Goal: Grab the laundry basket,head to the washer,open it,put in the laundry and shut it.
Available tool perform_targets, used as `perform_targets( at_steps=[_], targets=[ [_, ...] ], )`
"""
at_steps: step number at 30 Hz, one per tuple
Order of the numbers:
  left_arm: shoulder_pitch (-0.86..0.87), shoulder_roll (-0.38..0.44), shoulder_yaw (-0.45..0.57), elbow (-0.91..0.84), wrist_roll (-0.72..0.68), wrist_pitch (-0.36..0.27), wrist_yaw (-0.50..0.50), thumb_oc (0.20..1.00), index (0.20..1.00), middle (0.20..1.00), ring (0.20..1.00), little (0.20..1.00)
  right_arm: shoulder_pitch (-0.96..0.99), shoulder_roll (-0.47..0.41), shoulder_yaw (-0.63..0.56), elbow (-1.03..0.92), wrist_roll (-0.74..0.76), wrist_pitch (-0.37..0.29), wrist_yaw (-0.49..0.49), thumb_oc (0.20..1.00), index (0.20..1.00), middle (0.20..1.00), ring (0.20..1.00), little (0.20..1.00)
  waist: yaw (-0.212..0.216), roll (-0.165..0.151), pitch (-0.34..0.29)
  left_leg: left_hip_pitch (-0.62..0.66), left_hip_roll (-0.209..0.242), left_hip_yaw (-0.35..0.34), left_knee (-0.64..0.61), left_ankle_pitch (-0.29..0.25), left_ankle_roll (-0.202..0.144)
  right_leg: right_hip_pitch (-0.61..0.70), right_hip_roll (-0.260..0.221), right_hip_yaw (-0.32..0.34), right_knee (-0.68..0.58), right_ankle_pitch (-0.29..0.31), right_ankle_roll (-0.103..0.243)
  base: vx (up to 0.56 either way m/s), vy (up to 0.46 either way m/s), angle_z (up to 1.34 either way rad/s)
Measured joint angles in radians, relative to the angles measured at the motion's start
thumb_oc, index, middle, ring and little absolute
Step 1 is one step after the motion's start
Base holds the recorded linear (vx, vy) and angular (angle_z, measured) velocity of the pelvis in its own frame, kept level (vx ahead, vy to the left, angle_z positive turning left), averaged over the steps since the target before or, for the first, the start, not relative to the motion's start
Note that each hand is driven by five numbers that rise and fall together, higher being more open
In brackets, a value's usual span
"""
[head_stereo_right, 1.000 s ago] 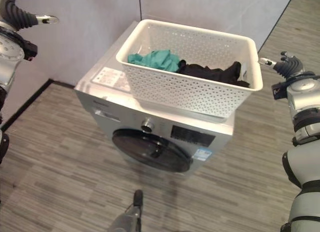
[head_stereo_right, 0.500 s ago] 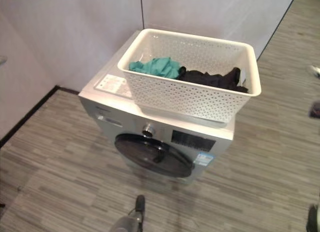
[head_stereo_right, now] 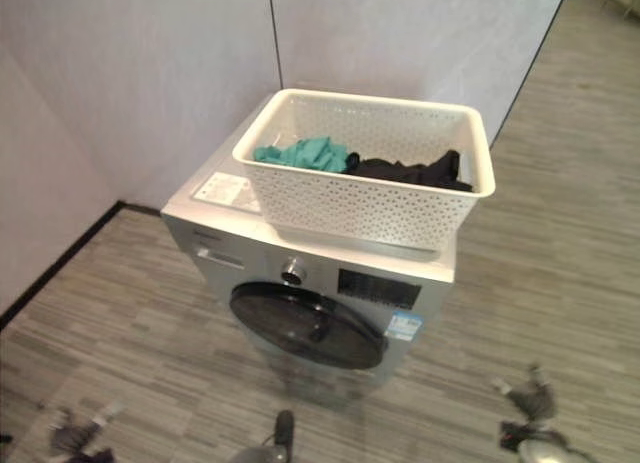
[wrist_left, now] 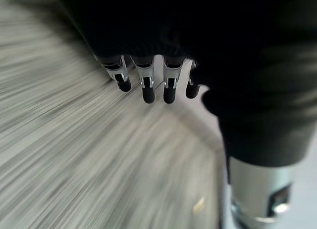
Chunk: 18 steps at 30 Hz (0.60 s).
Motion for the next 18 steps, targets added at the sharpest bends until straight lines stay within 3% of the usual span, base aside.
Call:
perform_targets(
  at_steps=[3, 5, 6, 7, 8, 10, 12, 13, 14, 16, 17, 18],
  targets=[
    [-0.051, -0.123, -0.075, 0.182, -0.065, 0.001, -0.034, 1.0, 1.0, 1.0, 1.0, 1.0, -0.016, 0.062, 0.149, 0.046, 0.0, 0.0, 0.009, 1.0, 1.0, 1.0, 1.0, 1.0, 0.001, 0.024, 0.012, -0.01, 0.022, -0.011, 0.0, -0.003, -0.009, -0.003, 0.036, -0.009, -0.006, 0.008, -0.022, -0.07, -0.084, 0.16],
    [-0.105, -0.093, -0.095, 0.275, -0.07, 0.028, -0.042, 1.0, 1.0, 1.0, 1.0, 1.0, -0.039, 0.075, 0.223, 0.061, -0.001, 0.0, 0.021, 1.0, 1.0, 1.0, 1.0, 1.0, -0.002, 0.032, 0.021, -0.026, 0.04, 0.001, -0.005, -0.054, -0.055, 0.001, 0.046, -0.024, -0.034, 0.038, -0.048, -0.09, -0.154, 0.25],
    [-0.114, -0.093, -0.114, 0.3, -0.06, 0.022, -0.047, 1.0, 1.0, 1.0, 1.0, 1.0, -0.048, 0.087, 0.243, 0.068, 0.001, -0.001, 0.017, 1.0, 1.0, 1.0, 1.0, 1.0, -0.001, 0.007, 0.027, -0.039, 0.024, 0.02, 0.041, -0.078, -0.026, 0.006, 0.029, -0.04, -0.054, 0.053, -0.064, -0.11, -0.197, 0.35],
    [-0.116, -0.097, -0.172, 0.349, -0.046, 0.021, -0.048, 1.0, 1.0, 1.0, 1.0, 1.0, -0.065, 0.052, 0.271, 0.074, 0.002, 0.002, 0.009, 1.0, 1.0, 1.0, 1.0, 1.0, -0.004, 0.055, 0.029, -0.042, 0.031, 0.014, 0.091, -0.129, 0.006, 0.005, 0.059, -0.037, -0.034, 0.046, -0.066, -0.04, -0.094, 0.3],
    [-0.117, -0.099, -0.223, 0.377, -0.029, 0.031, -0.053, 1.0, 1.0, 1.0, 1.0, 1.0, -0.069, 0.039, 0.299, 0.068, 0.002, 0.003, 0.008, 1.0, 1.0, 1.0, 1.0, 1.0, -0.008, 0.075, 0.034, -0.036, 0.048, 0.014, 0.088, -0.122, -0.01, 0.0, 0.067, -0.03, -0.016, 0.018, -0.067, -0.09, -0.226, 0.33],
    [-0.094, -0.11, -0.215, 0.334, -0.011, 0.041, -0.057, 1.0, 1.0, 1.0, 1.0, 1.0, -0.07, 0.033, 0.349, 0.032, -0.007, 0.004, 0.018, 1.0, 1.0, 1.0, 1.0, 1.0, -0.002, 0.081, 0.034, -0.037, 0.059, 0.017, 0.057, -0.152, -0.045, 0.001, 0.094, -0.024, -0.03, 0.055, -0.094, -0.08, -0.194, 0.29],
    [-0.085, -0.098, -0.216, 0.285, 0.013, 0.042, -0.058, 1.0, 1.0, 1.0, 1.0, 1.0, -0.085, 0.025, 0.394, 0.019, -0.026, 0.005, 0.019, 1.0, 1.0, 1.0, 1.0, 1.0, 0.004, 0.059, 0.046, -0.038, 0.063, 0.022, 0.057, -0.179, -0.052, 0.006, 0.085, -0.051, -0.051, 0.072, -0.109, -0.08, -0.097, 0.23],
    [-0.085, -0.079, -0.211, 0.295, 0.02, 0.043, -0.055, 1.0, 1.0, 1.0, 1.0, 1.0, -0.117, 0.028, 0.414, 0.017, -0.054, 0.007, 0.019, 1.0, 1.0, 1.0, 1.0, 1.0, 0.013, 0.016, 0.052, -0.036, 0.065, 0.01, 0.105, -0.16, -0.044, 0.009, 0.072, -0.062, -0.062, 0.091, -0.126, -0.15, -0.202, 0.1],
    [-0.084, -0.076, -0.211, 0.294, 0.02, 0.043, -0.052, 1.0, 1.0, 1.0, 1.0, 1.0, -0.131, 0.02, 0.423, 0.006, -0.062, 0.007, 0.017, 1.0, 1.0, 1.0, 1.0, 1.0, 0.009, 0.003, 0.053, -0.035, 0.073, -0.006, 0.143, -0.161, -0.047, 0.0, 0.072, -0.063, -0.062, 0.094, -0.13, -0.15, -0.168, 0.0],
    [-0.074, -0.075, -0.207, 0.293, 0.021, 0.038, -0.046, 1.0, 1.0, 1.0, 1.0, 1.0, -0.144, -0.006, 0.428, -0.028, -0.082, 0.014, 0.016, 1.0, 1.0, 1.0, 1.0, 1.0, 0.009, 0.015, 0.048, -0.029, 0.087, -0.006, 0.179, -0.126, -0.022, -0.01, 0.096, -0.08, -0.053, 0.095, -0.127, -0.14, -0.098, 0.27],
    [-0.076, -0.084, -0.208, 0.286, 0.021, 0.031, -0.04, 1.0, 1.0, 1.0, 1.0, 1.0, -0.148, -0.042, 0.445, -0.044, -0.089, 0.019, 0.013, 1.0, 1.0, 1.0, 1.0, 1.0, 0.009, 0.035, 0.048, -0.03, 0.094, 0.0, 0.188, -0.045, -0.001, -0.022, 0.12, -0.092, -0.037, 0.092, -0.123, -0.12, -0.062, 0.71],
    [-0.094, -0.085, -0.211, 0.28, 0.021, 0.029, -0.036, 1.0, 1.0, 1.0, 1.0, 1.0, -0.163, -0.064, 0.447, -0.042, -0.102, 0.023, 0.012, 1.0, 1.0, 1.0, 1.0, 1.0, 0.001, 0.043, 0.064, -0.045, 0.098, 0.007, 0.19, -0.025, -0.008, -0.03, 0.126, -0.111, -0.011, 0.09, -0.119, -0.09, -0.051, 0.96]
  ],
)
